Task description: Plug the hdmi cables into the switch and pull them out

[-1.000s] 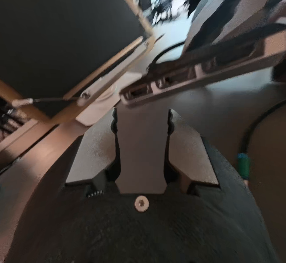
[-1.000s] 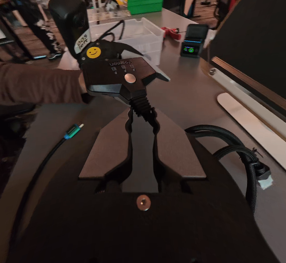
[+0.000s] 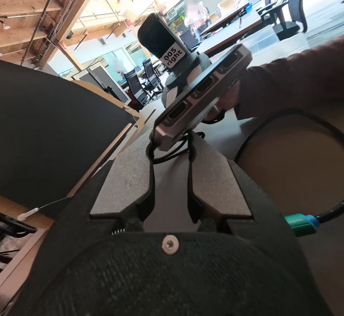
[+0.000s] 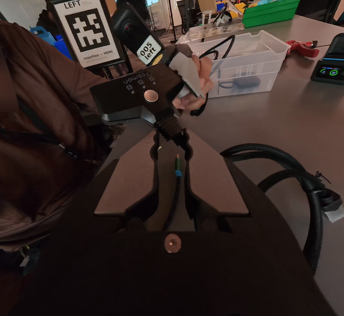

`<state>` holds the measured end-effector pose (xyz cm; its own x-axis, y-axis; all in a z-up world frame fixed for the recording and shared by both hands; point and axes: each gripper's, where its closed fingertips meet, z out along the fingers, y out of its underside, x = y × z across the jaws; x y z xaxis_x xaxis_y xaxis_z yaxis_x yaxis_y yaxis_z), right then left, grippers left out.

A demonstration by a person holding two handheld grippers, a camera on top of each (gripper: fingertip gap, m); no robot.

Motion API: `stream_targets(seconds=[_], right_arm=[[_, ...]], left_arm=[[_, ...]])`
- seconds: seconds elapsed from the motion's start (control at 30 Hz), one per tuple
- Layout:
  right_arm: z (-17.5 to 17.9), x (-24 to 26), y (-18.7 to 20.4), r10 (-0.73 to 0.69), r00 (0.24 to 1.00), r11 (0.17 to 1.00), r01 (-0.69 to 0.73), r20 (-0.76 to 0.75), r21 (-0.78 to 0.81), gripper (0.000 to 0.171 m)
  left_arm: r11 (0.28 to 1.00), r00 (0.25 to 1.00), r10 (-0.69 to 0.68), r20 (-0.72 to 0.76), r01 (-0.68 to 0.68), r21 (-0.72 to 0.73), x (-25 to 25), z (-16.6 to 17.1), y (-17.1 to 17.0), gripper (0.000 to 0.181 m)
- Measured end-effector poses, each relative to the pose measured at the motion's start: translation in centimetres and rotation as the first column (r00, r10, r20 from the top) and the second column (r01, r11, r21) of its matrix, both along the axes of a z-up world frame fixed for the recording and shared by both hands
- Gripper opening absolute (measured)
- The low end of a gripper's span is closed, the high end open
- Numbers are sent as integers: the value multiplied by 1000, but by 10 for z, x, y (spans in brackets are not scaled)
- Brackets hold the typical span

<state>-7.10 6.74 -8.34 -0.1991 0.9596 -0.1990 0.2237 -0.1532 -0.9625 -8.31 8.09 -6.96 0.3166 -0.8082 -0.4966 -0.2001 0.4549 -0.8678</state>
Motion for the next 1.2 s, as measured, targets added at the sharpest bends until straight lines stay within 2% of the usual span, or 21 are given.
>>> stream_targets(seconds=[0.13, 0.27, 0.37, 0.57, 1.07, 1.2], right_arm=[[-6, -1, 5, -38, 999, 999, 37, 34, 17, 22], [-20, 0, 0, 0, 995, 1000, 1, 103, -11, 23], [-22, 1, 2, 2, 994, 1000, 1, 112, -32, 23], [-21, 2, 10, -35, 994, 999, 38, 101, -33, 23], [-21, 2, 9, -32, 995, 999, 36, 92, -39, 23], [-14, 3, 4, -4, 998, 999, 6, 55, -44, 23]], left_arm=[[995, 995, 88, -34, -86, 58, 0, -5, 10, 42], [993, 992, 70, -103, -60, 103, 4, -15, 4, 45], [981, 982, 121, -143, -96, 168, 1, -17, 8, 30], [962, 964, 215, -158, -182, 203, -4, -20, 23, 25], [959, 959, 230, -165, -194, 206, -5, -21, 25, 26], [982, 982, 137, -129, -118, 147, -1, -17, 12, 34]])
